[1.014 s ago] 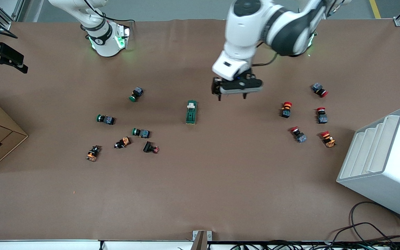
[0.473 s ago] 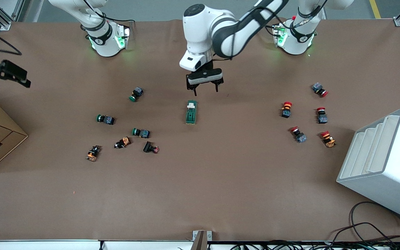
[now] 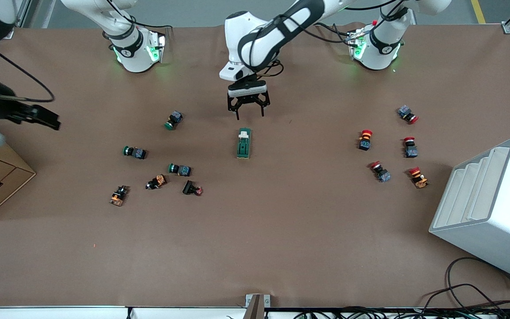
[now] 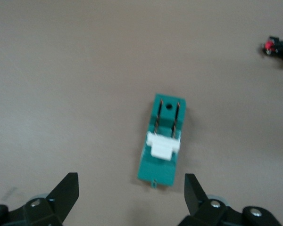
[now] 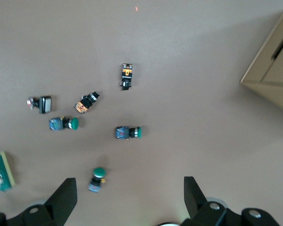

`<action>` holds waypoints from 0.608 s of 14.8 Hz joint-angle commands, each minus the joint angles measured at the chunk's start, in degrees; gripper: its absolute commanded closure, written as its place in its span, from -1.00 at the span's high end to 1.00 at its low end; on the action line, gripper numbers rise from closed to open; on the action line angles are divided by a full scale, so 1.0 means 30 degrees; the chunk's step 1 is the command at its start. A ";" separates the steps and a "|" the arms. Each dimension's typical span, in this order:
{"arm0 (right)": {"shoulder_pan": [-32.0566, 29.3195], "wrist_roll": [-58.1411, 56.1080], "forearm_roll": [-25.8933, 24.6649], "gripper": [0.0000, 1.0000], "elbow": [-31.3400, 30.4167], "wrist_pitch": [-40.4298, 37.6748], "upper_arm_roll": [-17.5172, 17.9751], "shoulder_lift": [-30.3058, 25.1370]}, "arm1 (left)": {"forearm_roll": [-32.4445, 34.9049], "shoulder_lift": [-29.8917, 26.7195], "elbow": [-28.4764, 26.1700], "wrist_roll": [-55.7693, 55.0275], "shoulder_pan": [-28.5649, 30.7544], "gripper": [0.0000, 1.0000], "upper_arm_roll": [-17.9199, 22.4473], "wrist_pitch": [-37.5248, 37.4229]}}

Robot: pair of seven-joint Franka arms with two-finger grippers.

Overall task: Close load switch with both arms
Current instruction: 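Position the left gripper above the green switch, then reach the right gripper to the switch lever while the left gripper hovers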

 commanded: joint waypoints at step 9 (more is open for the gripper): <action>0.6449 1.5840 0.1694 1.00 -0.2552 0.6443 0.0029 0.2666 | 0.8154 0.3479 0.0039 -0.4522 -0.2385 0.96 0.0338 -0.4284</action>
